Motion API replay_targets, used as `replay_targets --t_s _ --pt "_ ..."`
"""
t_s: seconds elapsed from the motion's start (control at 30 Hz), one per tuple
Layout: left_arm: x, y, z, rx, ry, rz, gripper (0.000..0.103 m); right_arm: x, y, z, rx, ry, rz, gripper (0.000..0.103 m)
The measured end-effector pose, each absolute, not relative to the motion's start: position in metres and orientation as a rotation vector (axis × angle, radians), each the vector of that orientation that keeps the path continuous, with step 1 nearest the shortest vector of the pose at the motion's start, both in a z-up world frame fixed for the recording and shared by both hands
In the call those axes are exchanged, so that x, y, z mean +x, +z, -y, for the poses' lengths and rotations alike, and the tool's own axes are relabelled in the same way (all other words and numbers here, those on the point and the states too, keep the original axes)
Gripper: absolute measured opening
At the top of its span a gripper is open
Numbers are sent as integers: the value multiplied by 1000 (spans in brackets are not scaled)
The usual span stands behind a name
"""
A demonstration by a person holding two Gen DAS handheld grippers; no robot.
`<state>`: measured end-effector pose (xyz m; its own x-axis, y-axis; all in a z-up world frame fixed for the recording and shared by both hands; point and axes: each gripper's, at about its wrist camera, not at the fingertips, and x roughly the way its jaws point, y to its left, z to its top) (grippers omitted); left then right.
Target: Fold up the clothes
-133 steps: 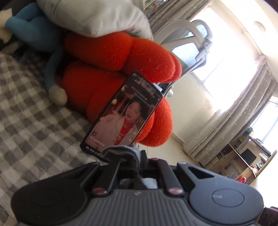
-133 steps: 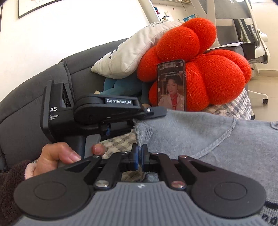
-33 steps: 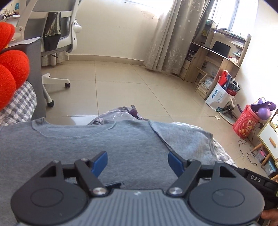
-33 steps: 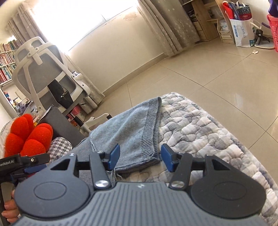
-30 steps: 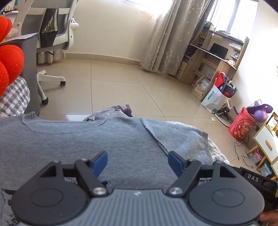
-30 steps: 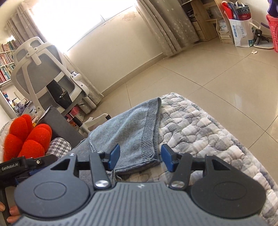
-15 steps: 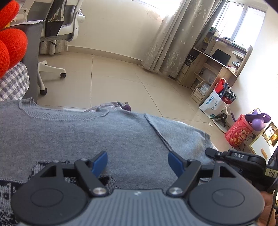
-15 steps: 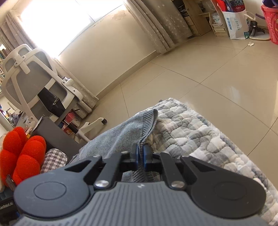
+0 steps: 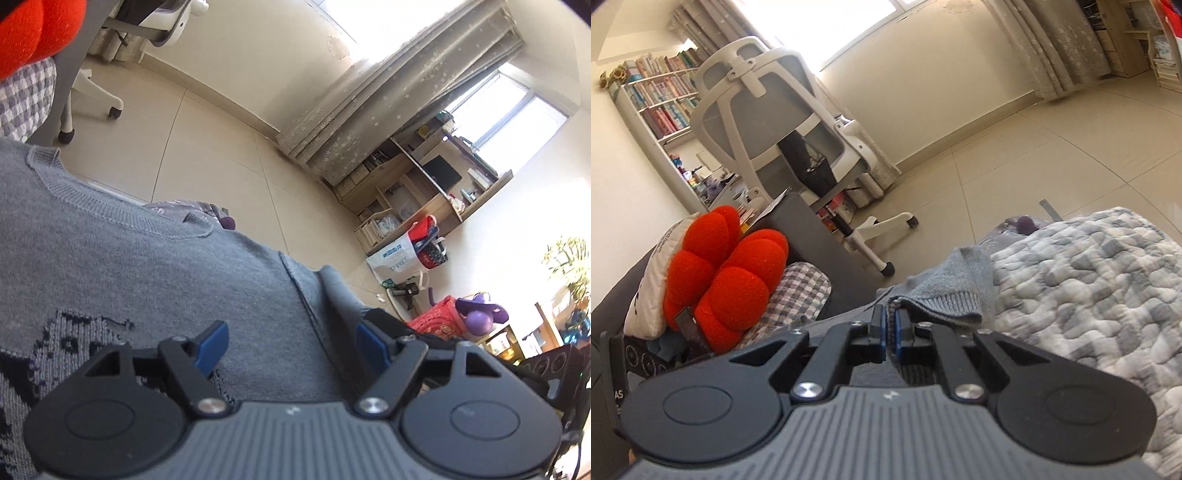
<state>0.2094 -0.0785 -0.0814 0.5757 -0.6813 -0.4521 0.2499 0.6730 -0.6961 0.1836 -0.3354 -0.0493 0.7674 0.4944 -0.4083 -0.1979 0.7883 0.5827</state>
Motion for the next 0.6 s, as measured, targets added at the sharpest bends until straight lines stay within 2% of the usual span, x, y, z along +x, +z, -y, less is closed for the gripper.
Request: replay_targets --t_s 0.1,0.27,0.33,0.6 --pt "210 -93 68 -721 -598 -782 77 187 -55 319 518 453 -600 7" --pt "207 -103 65 -735 -588 -776 77 193 -78 305 520 524 -673 8" --pt "206 -104 67 -719 -591 -767 77 192 -80 303 507 550 -696 16" --pt "198 -99 76 -559 -589 -709 77 169 -67 342 583 598 -598 16"
